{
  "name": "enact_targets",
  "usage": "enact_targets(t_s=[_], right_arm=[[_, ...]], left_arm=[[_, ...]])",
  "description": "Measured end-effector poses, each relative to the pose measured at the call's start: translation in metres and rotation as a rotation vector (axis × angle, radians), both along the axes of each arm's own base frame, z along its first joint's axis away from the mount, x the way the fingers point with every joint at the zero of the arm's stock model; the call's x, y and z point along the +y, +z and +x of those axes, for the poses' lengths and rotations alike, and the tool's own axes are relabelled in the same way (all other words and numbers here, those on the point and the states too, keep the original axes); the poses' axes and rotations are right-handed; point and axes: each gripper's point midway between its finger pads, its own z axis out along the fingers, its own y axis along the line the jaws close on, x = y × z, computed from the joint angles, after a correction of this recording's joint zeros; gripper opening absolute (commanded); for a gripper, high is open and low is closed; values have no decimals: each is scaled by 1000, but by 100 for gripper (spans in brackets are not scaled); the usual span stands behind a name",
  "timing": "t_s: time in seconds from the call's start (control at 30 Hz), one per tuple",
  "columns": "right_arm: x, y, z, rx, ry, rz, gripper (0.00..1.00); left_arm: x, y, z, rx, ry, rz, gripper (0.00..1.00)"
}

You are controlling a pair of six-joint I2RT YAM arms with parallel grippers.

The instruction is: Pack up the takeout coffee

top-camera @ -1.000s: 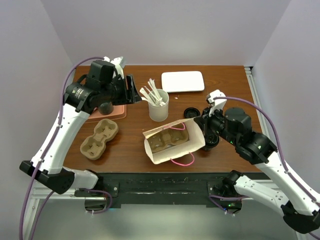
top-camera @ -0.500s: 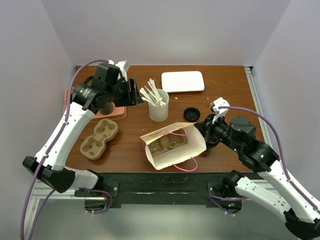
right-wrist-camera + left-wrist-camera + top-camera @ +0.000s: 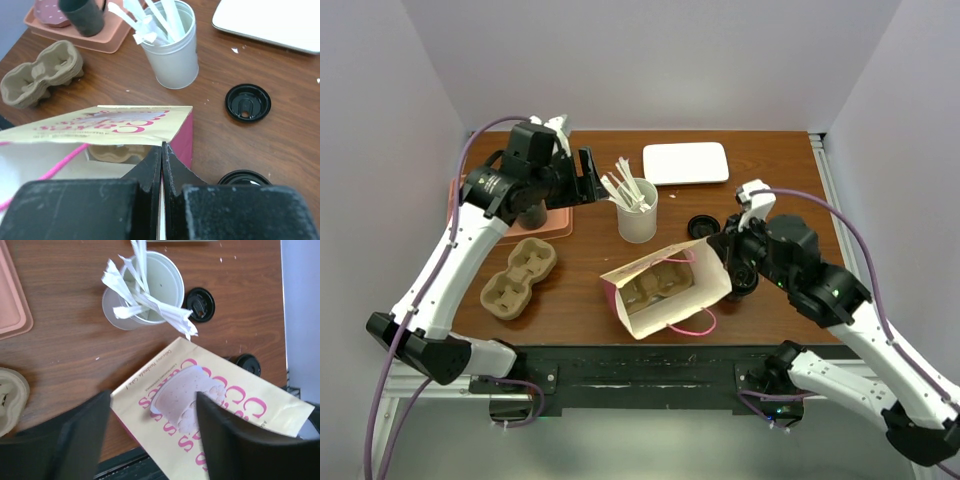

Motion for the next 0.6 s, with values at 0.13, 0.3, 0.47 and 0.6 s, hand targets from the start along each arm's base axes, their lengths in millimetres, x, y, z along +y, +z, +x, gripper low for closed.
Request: enact_targets(t_s=[0.13, 0.3, 0.47, 0.6], right_arm=[[5, 4, 16, 86, -84, -8, 0], [6, 4, 31, 194, -198, -31, 0], [2, 4, 33, 275, -274, -52, 0], [3, -1, 32, 335, -309, -44, 0]], left_arm=[[14, 0, 9, 5, 90, -28, 93], [27, 1, 11, 20, 140, -38, 91], [30, -1, 2, 63, 129, -15, 84], [34, -8, -12, 109, 125, 33, 82]])
